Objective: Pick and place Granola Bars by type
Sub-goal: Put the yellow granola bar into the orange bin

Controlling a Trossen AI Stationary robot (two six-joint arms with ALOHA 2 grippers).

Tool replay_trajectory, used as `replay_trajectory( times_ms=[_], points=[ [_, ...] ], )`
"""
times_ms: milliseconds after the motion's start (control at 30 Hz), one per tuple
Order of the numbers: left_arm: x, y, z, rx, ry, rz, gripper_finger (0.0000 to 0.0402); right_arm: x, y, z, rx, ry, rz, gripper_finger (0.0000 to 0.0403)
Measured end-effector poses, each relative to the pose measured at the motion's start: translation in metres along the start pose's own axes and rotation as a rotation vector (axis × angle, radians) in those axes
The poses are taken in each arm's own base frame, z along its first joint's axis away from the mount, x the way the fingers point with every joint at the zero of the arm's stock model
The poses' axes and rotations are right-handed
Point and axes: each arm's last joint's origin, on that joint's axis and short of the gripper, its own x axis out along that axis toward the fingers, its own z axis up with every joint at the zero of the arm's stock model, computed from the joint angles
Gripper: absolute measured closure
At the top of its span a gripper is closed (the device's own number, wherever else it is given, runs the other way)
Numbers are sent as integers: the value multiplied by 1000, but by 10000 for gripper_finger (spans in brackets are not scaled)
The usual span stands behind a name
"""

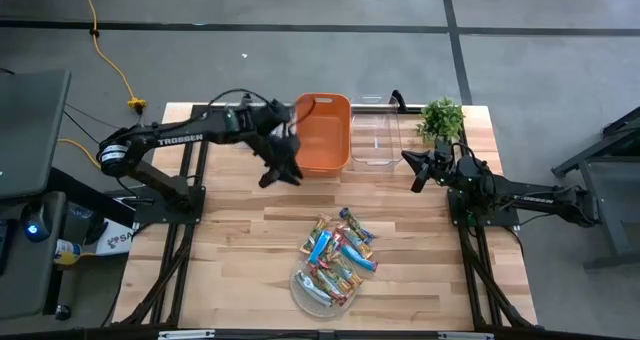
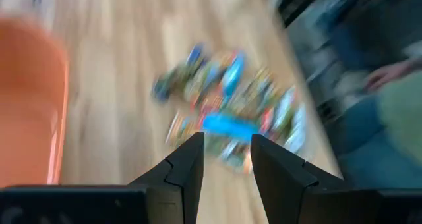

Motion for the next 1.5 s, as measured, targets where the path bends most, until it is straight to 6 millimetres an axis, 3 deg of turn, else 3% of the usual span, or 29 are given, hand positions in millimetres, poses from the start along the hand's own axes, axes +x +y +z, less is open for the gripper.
replay_trajectory(
  times_ms=[100, 200, 433, 600, 800, 1200, 1500],
  points=[
    [11, -11, -8, -61, 119, 112, 278, 0, 0, 0, 0, 0, 0, 402],
    [19, -20, -11, -259, 167, 203, 278, 0, 0, 0, 0, 0, 0, 402],
    [31, -38, -12, -773, 103, 373, 278, 0, 0, 0, 0, 0, 0, 402],
    [37, -48, -13, -979, 36, 449, 278, 0, 0, 0, 0, 0, 0, 402],
    [53, -57, -13, -1025, 23, 462, 278, 0, 0, 0, 0, 0, 0, 402],
    [136, -58, -10, -1004, -14, 328, 278, 0, 0, -1, -2, 5, -2, 402],
    [154, -49, -23, -972, 89, 353, 278, 1, 0, 0, -1, 3, -1, 402]
  ],
)
